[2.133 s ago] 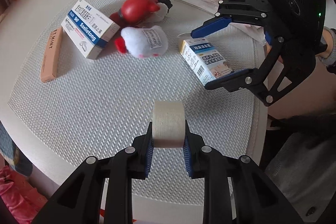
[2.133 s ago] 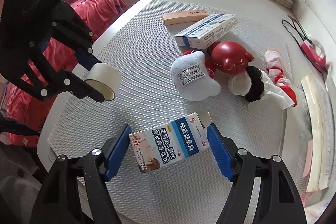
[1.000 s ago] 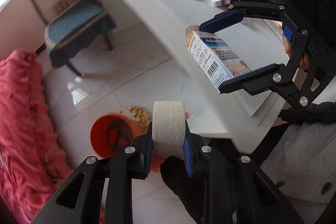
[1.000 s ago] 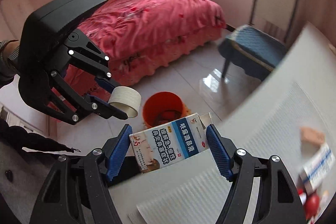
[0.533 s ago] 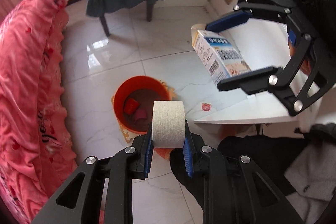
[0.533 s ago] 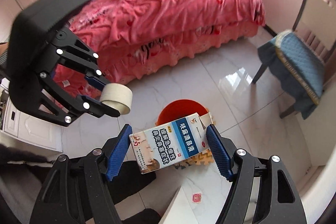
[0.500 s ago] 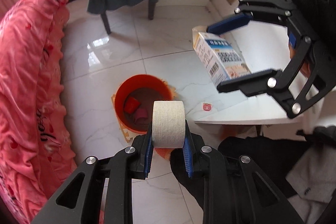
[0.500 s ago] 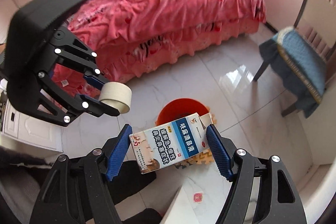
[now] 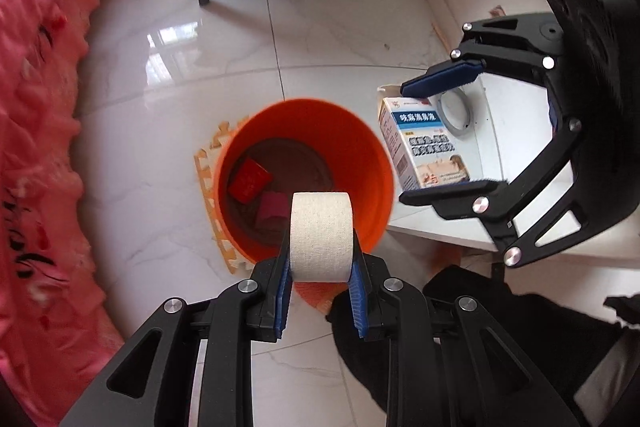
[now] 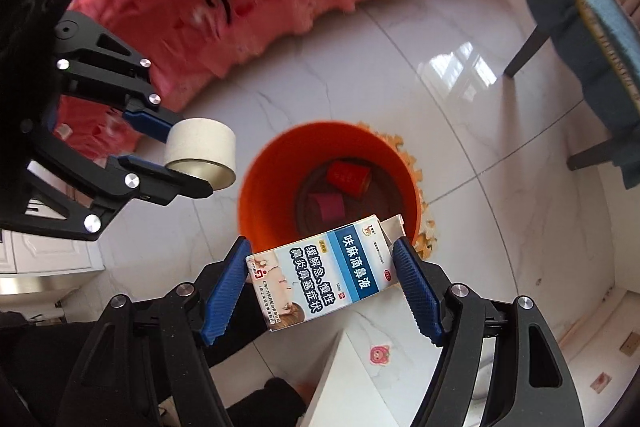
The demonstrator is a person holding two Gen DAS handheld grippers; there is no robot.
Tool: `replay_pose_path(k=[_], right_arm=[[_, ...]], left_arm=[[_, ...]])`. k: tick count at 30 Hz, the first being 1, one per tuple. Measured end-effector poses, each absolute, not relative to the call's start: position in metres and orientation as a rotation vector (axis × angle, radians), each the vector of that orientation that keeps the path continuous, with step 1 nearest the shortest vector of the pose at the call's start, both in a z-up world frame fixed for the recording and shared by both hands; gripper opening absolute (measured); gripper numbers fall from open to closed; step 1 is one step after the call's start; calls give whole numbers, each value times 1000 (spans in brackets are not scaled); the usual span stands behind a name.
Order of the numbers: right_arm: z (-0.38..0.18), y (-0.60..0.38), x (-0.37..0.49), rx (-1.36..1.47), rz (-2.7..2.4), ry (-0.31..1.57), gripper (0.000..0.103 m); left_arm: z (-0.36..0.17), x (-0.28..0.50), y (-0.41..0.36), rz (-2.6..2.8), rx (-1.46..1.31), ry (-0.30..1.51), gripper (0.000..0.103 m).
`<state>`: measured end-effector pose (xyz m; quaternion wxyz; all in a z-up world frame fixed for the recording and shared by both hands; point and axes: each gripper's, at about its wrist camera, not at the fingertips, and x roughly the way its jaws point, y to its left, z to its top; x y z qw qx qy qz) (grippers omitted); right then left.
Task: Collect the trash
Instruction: 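Carry tape roll and medicine box over the orange bin and release both, then move both open tools back toward the desk mat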
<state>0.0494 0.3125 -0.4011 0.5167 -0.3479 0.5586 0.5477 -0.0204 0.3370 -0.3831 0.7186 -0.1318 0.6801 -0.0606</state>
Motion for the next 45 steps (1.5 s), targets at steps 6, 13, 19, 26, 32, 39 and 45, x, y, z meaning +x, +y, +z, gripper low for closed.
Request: replay_pose_path(k=[6,13,19,26,32,39,45], right_arm=[[-452,316,43,-861,1302,1383,73],[-479,315,45,-839,1258,1426,76],[-473,316,44,-851,1263,1416,79],[-421,311,53,-799,1258,1399,79],[-323,284,55,-693,1306,1336,79],[-226,231,61,-527,1306,1262,79],[-149,163,66,-389,1272,1188,79]], left_arm=[[-425,-17,335,-161,-326,1556,26],[-435,-19,337,-145,-327,1571,57],[-427,-19,336,-148,-306,1583,57],[-387,-24,337,-102,-244,1568,57],[-311,-26,328,-56,-163,1501,57],[-231,-21,288,-27,-3,1432,69],[-163,-14,237,-61,78,1361,69]])
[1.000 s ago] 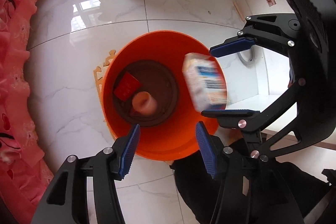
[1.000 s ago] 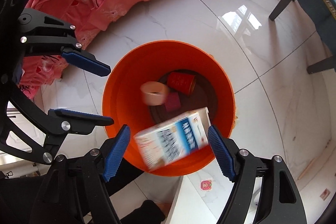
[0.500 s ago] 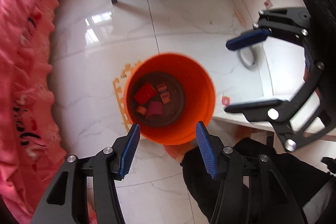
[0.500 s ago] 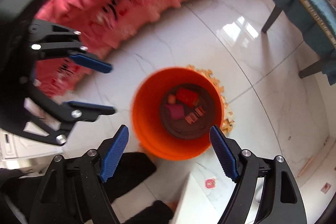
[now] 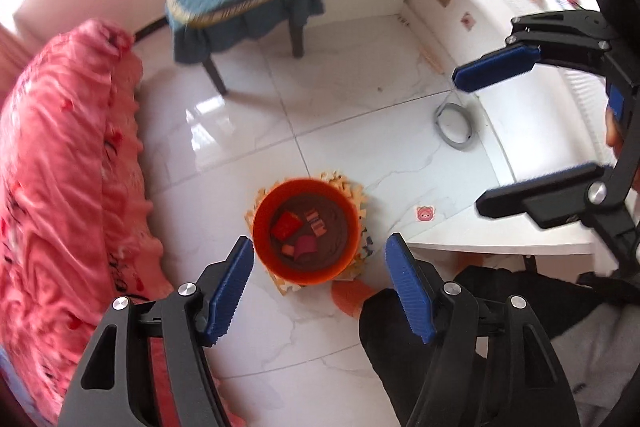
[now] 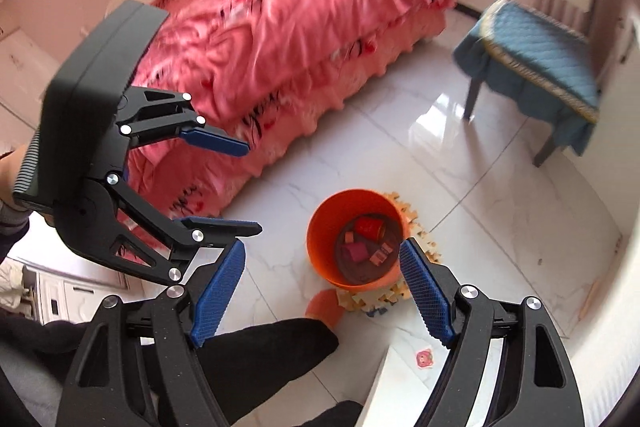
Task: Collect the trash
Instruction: 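Move both open tools back toward the desk mat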
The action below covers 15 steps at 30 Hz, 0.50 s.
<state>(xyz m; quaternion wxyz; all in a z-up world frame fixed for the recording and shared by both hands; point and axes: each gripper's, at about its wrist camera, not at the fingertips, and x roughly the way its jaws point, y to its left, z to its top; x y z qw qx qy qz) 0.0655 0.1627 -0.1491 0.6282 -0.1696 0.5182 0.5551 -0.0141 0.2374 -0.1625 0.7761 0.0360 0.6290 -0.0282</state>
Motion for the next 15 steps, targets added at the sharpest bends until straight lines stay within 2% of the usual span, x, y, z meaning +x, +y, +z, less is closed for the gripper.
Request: replay_pose_path(k=[8,15], right_arm=[[-71,34,72,-231,1116,1066,79],[-45,-66,70,-172,954,1019,79]], left_arm=[[-104,4,142,-189,235,1255,69],[-84,27,69,-329,359,1189,69]])
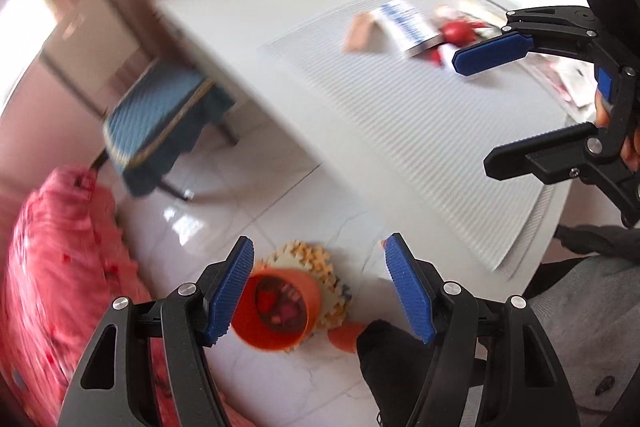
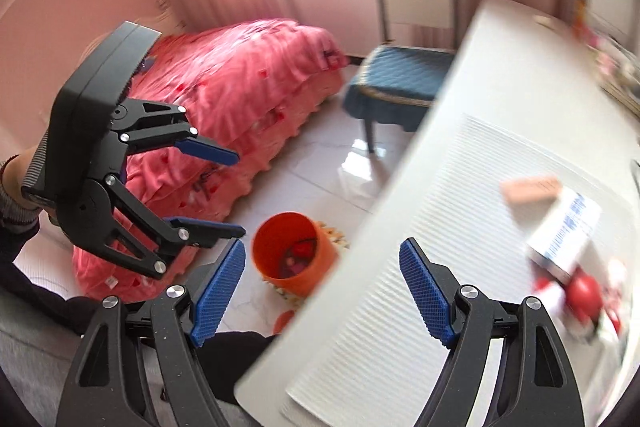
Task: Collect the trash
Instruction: 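Move both open tools back toward the desk mat, then grasp the Sanlietong medicine box with the left tool while the right tool grasps the white toy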
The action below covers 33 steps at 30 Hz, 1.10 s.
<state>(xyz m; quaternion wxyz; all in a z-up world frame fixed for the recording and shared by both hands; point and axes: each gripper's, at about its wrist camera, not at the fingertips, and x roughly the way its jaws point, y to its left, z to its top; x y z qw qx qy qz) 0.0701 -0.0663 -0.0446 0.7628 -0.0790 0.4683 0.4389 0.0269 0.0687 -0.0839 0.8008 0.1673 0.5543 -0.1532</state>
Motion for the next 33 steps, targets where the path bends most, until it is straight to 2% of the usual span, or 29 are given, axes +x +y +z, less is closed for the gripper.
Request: replay_pose_path(k=[14,24,30,33], right_arm=[[-57,-229,98,-13,649,1057,79],[-86,-257,139,55,563,1097,78],[-110,-247,148,56,595,1124,66],[-122,-236,152,47,609,1128,63]], left_arm=[[-82,86,-50,-543,518,1170,69],[-106,148,-87,-600,447,1223,69],[-123,168,-101,-633,480,1240,69],[-131,177,-101,-637,483,1262,69]])
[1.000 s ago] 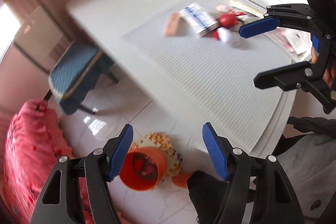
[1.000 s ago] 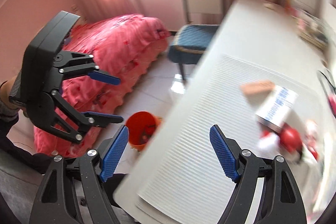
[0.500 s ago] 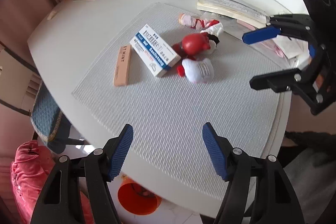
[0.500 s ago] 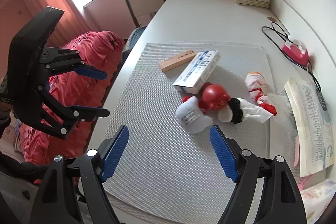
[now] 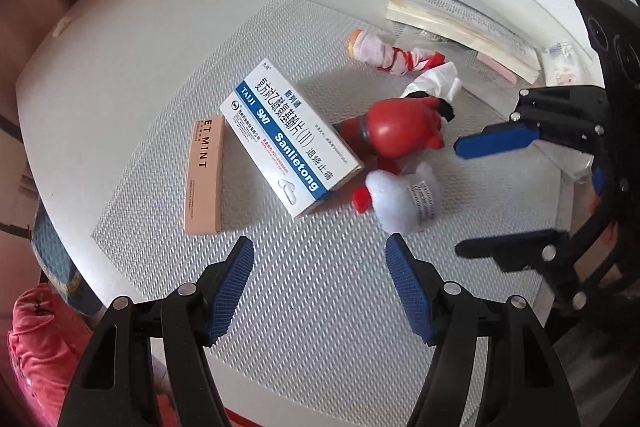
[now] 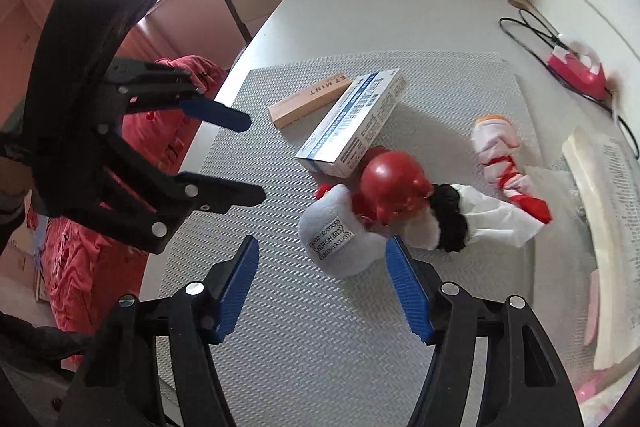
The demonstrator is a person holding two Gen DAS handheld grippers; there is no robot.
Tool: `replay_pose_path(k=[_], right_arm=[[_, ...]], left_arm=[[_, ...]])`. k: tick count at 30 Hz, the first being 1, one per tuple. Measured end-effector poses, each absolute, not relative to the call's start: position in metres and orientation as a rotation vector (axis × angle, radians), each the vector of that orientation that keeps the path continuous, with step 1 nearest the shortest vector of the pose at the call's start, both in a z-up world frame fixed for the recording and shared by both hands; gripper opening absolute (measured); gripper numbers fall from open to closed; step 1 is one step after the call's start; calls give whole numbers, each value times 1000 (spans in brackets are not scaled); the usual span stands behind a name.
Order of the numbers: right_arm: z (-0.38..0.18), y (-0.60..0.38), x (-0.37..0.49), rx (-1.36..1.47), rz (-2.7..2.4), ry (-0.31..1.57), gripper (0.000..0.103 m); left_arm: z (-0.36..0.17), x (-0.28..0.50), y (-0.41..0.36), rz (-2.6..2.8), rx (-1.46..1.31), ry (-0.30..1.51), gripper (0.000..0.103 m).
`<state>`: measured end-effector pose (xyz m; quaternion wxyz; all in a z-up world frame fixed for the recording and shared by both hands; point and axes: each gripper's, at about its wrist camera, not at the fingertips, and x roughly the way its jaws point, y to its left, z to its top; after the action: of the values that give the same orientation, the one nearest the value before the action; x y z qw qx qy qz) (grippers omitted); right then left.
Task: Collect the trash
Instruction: 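Grasp the Sanlietong medicine box with the left tool while the right tool grasps the white toy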
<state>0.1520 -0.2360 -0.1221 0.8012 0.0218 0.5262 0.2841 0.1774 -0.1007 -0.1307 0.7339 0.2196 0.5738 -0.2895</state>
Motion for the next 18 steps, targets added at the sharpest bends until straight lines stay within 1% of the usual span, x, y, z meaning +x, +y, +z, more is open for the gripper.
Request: replay_pose_path(k=[8,10,13,18], right_arm=[[-150,-217,166,-17,606,1136,57],[-152,-218,168,-25,595,1129,44],[-151,-224,169,1,611,1133,39],[-147,-236,160,0,614,1137,37]], left_arm=[[-148,200,-103,-644,456,1305,69],[-151,206,-105,-644,430,1319,69],[-153,213,-112,-652,406,1329,69],[-158,224,-125,-646,379,1351,70]])
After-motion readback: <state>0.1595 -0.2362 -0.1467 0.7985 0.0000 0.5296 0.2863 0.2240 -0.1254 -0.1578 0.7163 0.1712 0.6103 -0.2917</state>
